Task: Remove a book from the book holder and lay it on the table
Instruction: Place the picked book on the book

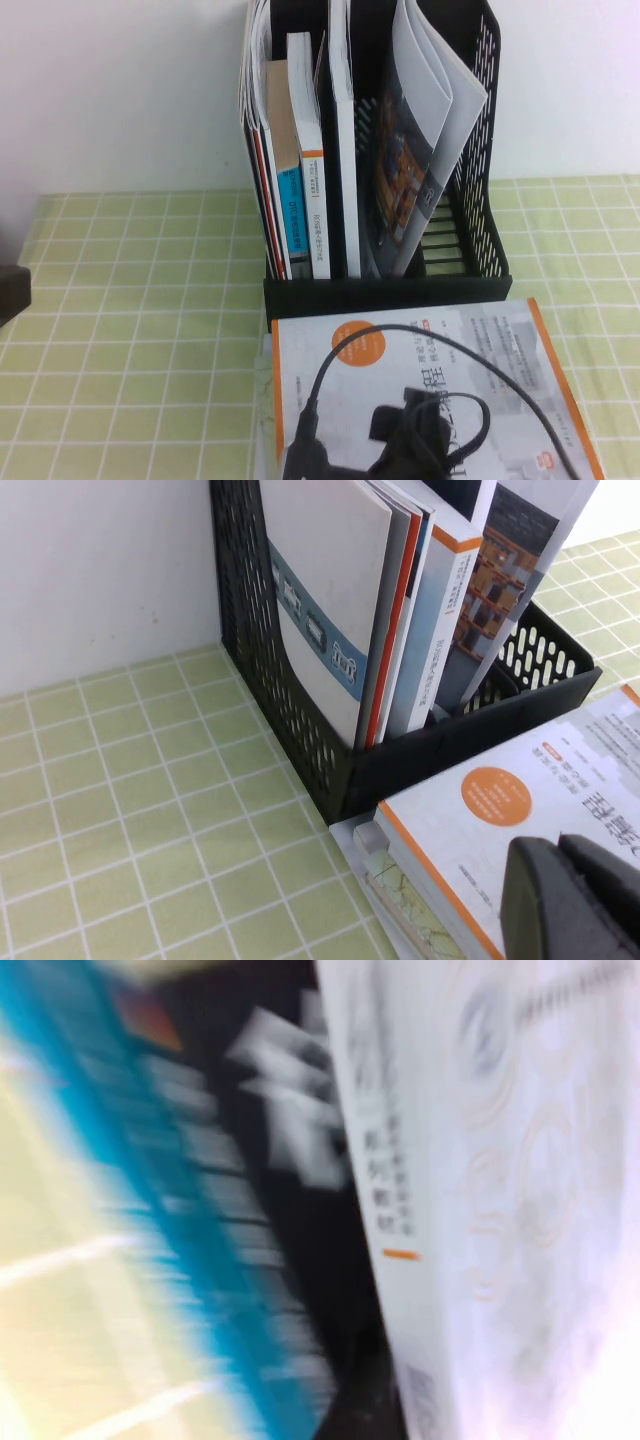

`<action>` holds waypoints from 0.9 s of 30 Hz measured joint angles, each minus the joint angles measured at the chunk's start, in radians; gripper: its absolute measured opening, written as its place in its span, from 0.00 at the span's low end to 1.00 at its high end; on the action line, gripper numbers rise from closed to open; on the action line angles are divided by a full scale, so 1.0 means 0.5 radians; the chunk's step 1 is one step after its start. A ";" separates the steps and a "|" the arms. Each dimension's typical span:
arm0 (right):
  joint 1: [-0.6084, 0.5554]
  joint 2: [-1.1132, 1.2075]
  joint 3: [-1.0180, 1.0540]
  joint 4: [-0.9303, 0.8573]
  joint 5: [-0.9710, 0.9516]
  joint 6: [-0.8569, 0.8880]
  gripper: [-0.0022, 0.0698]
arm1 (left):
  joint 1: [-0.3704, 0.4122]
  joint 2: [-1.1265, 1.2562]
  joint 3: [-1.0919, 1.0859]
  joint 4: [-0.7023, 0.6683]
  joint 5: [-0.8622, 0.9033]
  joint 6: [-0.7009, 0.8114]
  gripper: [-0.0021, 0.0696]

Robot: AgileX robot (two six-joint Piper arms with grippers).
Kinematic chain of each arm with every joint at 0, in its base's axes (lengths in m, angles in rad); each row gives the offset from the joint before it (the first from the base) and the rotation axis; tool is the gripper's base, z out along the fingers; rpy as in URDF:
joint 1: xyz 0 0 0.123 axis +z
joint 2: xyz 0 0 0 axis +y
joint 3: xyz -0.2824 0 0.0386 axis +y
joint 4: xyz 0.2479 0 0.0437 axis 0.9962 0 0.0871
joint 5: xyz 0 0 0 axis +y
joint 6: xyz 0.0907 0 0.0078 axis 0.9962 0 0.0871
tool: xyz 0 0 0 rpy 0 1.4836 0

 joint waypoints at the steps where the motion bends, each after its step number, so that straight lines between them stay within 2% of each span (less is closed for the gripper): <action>1: 0.017 -0.044 0.000 0.090 -0.047 -0.063 0.89 | 0.000 0.000 0.000 0.000 0.001 0.003 0.03; 4: 0.036 -0.208 -0.046 0.401 -0.100 -0.313 0.89 | 0.000 0.000 0.000 0.000 0.001 0.010 0.03; 7: 0.036 -0.343 -0.168 0.588 0.040 -0.500 0.89 | 0.000 0.000 0.000 0.000 0.001 0.016 0.03; 11: 0.036 -0.541 -0.359 0.677 0.148 -0.640 0.89 | 0.000 0.000 0.000 -0.005 0.001 0.024 0.03; 15: 0.036 -0.734 -0.448 0.676 0.215 -0.821 0.86 | 0.000 -0.004 0.015 -0.136 -0.076 0.108 0.03; 17: 0.036 -0.800 -0.456 0.672 0.314 -0.852 0.77 | 0.000 -0.021 0.062 -0.281 -0.154 0.244 0.03; 18: 0.036 -0.822 -0.458 0.669 0.375 -0.865 0.68 | 0.000 -0.030 0.088 -0.373 -0.203 0.347 0.03; 21: 0.036 -0.860 -0.458 0.686 0.483 -0.883 0.30 | 0.000 -0.069 0.230 -0.693 -0.371 0.660 0.03; 22: 0.036 -0.875 -0.458 0.703 0.483 -0.883 0.21 | 0.000 -0.083 0.293 -0.834 -0.443 0.763 0.03; 24: 0.036 -0.905 -0.453 0.743 0.432 -0.870 0.10 | 0.000 -0.114 0.424 -1.126 -0.585 0.970 0.03; 27: 0.036 -0.977 -0.362 0.781 0.270 -0.870 0.05 | 0.000 -0.159 0.659 -1.634 -0.798 1.352 0.03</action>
